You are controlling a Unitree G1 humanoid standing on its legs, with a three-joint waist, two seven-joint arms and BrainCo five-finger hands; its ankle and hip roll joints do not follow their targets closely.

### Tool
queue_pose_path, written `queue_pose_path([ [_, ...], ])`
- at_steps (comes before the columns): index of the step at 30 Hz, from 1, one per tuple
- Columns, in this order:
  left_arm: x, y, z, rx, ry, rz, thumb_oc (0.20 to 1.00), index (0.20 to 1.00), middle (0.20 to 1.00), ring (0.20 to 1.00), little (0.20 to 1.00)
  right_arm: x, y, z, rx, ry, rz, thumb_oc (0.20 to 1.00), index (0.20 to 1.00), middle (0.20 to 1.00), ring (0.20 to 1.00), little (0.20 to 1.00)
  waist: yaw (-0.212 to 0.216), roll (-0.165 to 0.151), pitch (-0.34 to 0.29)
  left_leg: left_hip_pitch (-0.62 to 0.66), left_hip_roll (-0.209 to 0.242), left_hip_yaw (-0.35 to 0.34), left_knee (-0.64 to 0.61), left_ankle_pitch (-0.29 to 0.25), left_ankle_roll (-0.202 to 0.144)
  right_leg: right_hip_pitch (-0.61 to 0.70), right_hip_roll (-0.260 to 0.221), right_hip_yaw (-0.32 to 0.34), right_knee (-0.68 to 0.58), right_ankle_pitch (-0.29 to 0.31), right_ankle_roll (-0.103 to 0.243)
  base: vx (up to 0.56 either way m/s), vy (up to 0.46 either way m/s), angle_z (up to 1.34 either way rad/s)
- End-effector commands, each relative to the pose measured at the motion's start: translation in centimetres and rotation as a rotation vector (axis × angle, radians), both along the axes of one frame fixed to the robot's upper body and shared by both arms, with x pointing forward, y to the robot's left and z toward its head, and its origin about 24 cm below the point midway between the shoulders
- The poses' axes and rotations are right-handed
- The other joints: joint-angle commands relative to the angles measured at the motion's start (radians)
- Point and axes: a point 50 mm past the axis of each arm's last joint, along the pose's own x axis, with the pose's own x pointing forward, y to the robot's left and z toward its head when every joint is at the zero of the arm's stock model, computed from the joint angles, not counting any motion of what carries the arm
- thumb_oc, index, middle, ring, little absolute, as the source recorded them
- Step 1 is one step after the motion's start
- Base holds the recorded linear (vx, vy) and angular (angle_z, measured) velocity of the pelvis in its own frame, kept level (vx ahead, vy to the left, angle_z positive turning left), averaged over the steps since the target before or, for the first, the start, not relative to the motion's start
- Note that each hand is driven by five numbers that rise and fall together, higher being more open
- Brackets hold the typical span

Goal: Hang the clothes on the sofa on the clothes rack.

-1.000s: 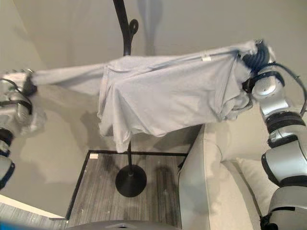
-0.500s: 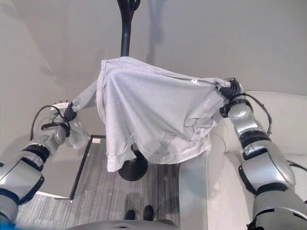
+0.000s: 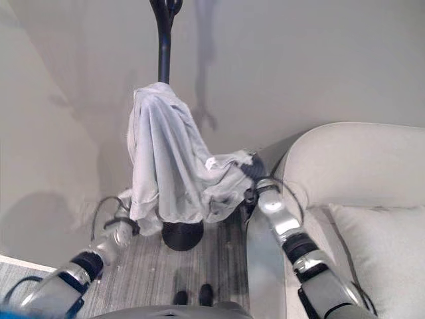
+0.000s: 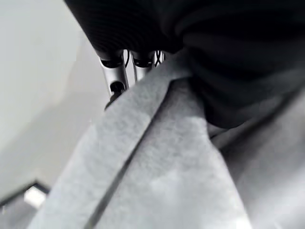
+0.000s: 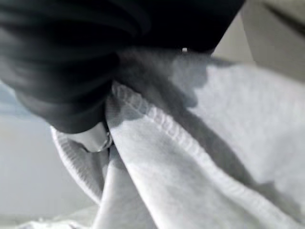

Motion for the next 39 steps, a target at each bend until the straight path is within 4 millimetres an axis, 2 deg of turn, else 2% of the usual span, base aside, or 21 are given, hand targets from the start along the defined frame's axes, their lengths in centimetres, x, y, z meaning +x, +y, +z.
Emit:
queue_pose_path([
  [1, -0.7, -0.2, -1.1, 0.026, 0.044, -0.029, 0.200, 0.200, 0.200, 0.200, 0.200, -0.1, 0.4, 1.5, 0.119, -0.103, 0.005, 0.200, 0.200, 0.200, 0.200, 0.200, 0.019, -0.005, -0.080, -0.016, 0.116, 0.079, 0.010, -0.013, -0.040, 0.052, -0.028, 0.034, 0.014, -0.106, 0.110, 0.00, -0.001, 0.04],
  [5, -2.2, -1.3, -2.4, 0.009, 0.097, -0.061, 0.200, 0.200, 0.200, 0.200, 0.200, -0.8, 2.2, -0.4, 0.144, -0.028, 0.024, 0.200, 0.200, 0.200, 0.200, 0.200, 0.024, -0.003, -0.081, -0.012, 0.117, 0.076, 0.010, -0.011, -0.040, 0.056, -0.027, 0.028, 0.015, -0.106, 0.107, 0.00, 0.000, 0.00],
  [6, -2.5, -1.6, -2.6, 0.002, 0.106, -0.068, 0.200, 0.200, 0.200, 0.200, 0.200, -1.1, 2.7, -1.1, 0.139, 0.001, 0.036, 0.507, 0.507, 0.507, 0.507, 0.507, 0.025, -0.004, -0.082, -0.011, 0.117, 0.075, 0.010, -0.012, -0.039, 0.058, -0.027, 0.028, 0.015, -0.107, 0.107, 0.00, 0.000, 0.00],
  [7, -2.9, -1.9, -3.0, -0.003, 0.129, -0.067, 0.200, 0.200, 0.200, 0.200, 0.200, -1.5, 3.3, -2.2, 0.119, 0.047, 0.046, 1.000, 1.000, 1.000, 1.000, 1.000, 0.027, -0.003, -0.082, -0.010, 0.117, 0.074, 0.010, -0.012, -0.039, 0.059, -0.027, 0.027, 0.015, -0.107, 0.106, 0.00, 0.000, 0.00],
  [9, -3.1, -2.0, -3.1, -0.003, 0.135, -0.073, 0.200, 0.200, 0.200, 0.200, 0.200, -1.7, 3.5, -2.7, 0.106, 0.069, 0.047, 1.000, 1.000, 1.000, 1.000, 1.000, 0.028, -0.003, -0.083, -0.008, 0.117, 0.073, 0.010, -0.012, -0.039, 0.060, -0.027, 0.025, 0.016, -0.108, 0.106, 0.00, 0.000, 0.00],
  [10, -3.4, -2.1, -3.4, -0.004, 0.148, -0.076, 0.200, 0.200, 0.200, 0.200, 0.200, -2.2, 3.8, -4.0, 0.090, 0.122, 0.040, 1.000, 1.000, 1.000, 1.000, 1.000, 0.030, -0.002, -0.083, -0.007, 0.117, 0.071, 0.010, -0.012, -0.038, 0.062, -0.026, 0.026, 0.017, -0.109, 0.105, 0.00, 0.000, 0.00],
  [11, -3.4, -2.1, -3.4, -0.004, 0.148, -0.076, 0.200, 0.200, 0.200, 0.200, 0.200, -2.2, 3.8, -4.0, 0.090, 0.122, 0.040, 1.000, 1.000, 1.000, 1.000, 1.000, 0.030, -0.002, -0.083, -0.007, 0.117, 0.071, 0.010, -0.012, -0.038, 0.062, -0.026, 0.026, 0.017, -0.109, 0.105, 0.00, 0.000, 0.00],
  [12, -3.7, -2.1, -3.7, 0.000, 0.163, -0.072, 0.200, 0.200, 0.200, 0.200, 0.200, -2.6, 3.9, -5.0, 0.062, 0.166, 0.031, 1.000, 1.000, 1.000, 1.000, 1.000, 0.031, -0.002, -0.082, -0.006, 0.117, 0.070, 0.010, -0.012, -0.037, 0.062, -0.025, 0.027, 0.018, -0.109, 0.104, 0.00, 0.000, 0.00],
  [13, -3.7, -2.1, -3.7, 0.000, 0.163, -0.072, 0.200, 0.200, 0.200, 0.200, 0.200, -2.6, 3.9, -5.0, 0.062, 0.166, 0.031, 1.000, 1.000, 1.000, 1.000, 1.000, 0.031, -0.002, -0.082, -0.006, 0.117, 0.070, 0.010, -0.012, -0.037, 0.062, -0.025, 0.027, 0.018, -0.109, 0.104, 0.00, 0.000, 0.00],
  [16, -4.8, -1.2, -4.6, 0.019, 0.207, -0.026, 0.200, 0.200, 0.200, 0.200, 0.200, -3.7, 3.4, -7.1, -0.023, 0.245, 0.007, 1.000, 1.000, 1.000, 1.000, 1.000, 0.030, -0.005, -0.081, -0.003, 0.118, 0.074, 0.010, -0.013, -0.036, 0.063, -0.025, 0.024, 0.019, -0.109, 0.106, 0.00, 0.000, 0.00],
  [18, -5.0, -1.1, -4.8, 0.021, 0.215, -0.017, 0.200, 0.200, 0.200, 0.200, 0.200, -4.0, 3.2, -7.6, -0.031, 0.267, -0.001, 1.000, 1.000, 1.000, 1.000, 1.000, 0.030, -0.005, -0.081, -0.002, 0.118, 0.076, 0.010, -0.014, -0.036, 0.063, -0.025, 0.025, 0.019, -0.108, 0.107, 0.00, 0.000, 0.00],
  [19, -5.5, -0.7, -5.2, 0.040, 0.238, -0.001, 0.200, 0.200, 0.200, 0.200, 0.200, -4.7, 2.5, -8.6, -0.054, 0.310, -0.032, 1.000, 1.000, 1.000, 1.000, 1.000, 0.027, -0.008, -0.083, 0.000, 0.119, 0.078, 0.010, -0.015, -0.035, 0.064, -0.025, 0.027, 0.020, -0.108, 0.107, 0.00, 0.000, 0.00],
  [23, -6.5, 0.5, -6.0, 0.078, 0.288, 0.034, 0.200, 0.200, 0.200, 0.200, 0.200, -5.7, 1.6, -9.9, -0.071, 0.367, -0.066, 1.000, 1.000, 1.000, 1.000, 1.000, 0.025, -0.013, -0.083, 0.003, 0.123, 0.084, 0.010, -0.018, -0.033, 0.064, -0.023, 0.032, 0.024, -0.108, 0.109, 0.00, 0.007, -0.04],
  [27, -9.6, 1.8, -7.9, 0.198, 0.460, -0.003, 0.200, 0.200, 0.200, 0.200, 0.200, -7.5, 0.8, -11.7, -0.091, 0.449, -0.094, 1.000, 1.000, 1.000, 1.000, 1.000, 0.018, -0.032, -0.072, 0.001, 0.133, 0.100, 0.014, -0.023, -0.033, 0.050, -0.018, 0.042, 0.033, -0.106, 0.112, -0.02, 0.017, -0.19],
  [29, -12.1, 2.0, -9.2, 0.221, 0.596, -0.017, 0.200, 0.200, 0.200, 0.200, 0.200, -8.3, 0.5, -12.6, -0.099, 0.499, -0.108, 1.000, 1.000, 1.000, 1.000, 1.000, 0.021, -0.049, -0.060, -0.007, 0.142, 0.108, 0.014, -0.022, -0.034, 0.036, -0.012, 0.044, 0.036, -0.103, 0.112, -0.04, -0.005, -0.15],
  [33, -14.8, 2.3, -10.2, 0.235, 0.728, -0.027, 0.200, 0.200, 0.200, 0.200, 0.200, -8.5, 0.8, -12.8, -0.120, 0.520, -0.086, 1.000, 1.000, 1.000, 1.000, 1.000, 0.026, -0.066, -0.054, -0.010, 0.148, 0.114, 0.010, -0.022, -0.036, 0.031, -0.008, 0.043, 0.035, -0.103, 0.109, -0.01, -0.001, 0.00],
  [39, -14.6, 2.4, -10.1, 0.225, 0.732, -0.018, 0.200, 0.200, 0.200, 0.200, 0.200, -8.4, 1.0, -12.8, -0.129, 0.518, -0.074, 1.000, 1.000, 1.000, 1.000, 1.000, 0.028, -0.075, -0.047, -0.015, 0.152, 0.115, 0.010, -0.021, -0.039, 0.030, -0.006, 0.041, 0.034, -0.104, 0.109, 0.00, 0.000, 0.00],
])
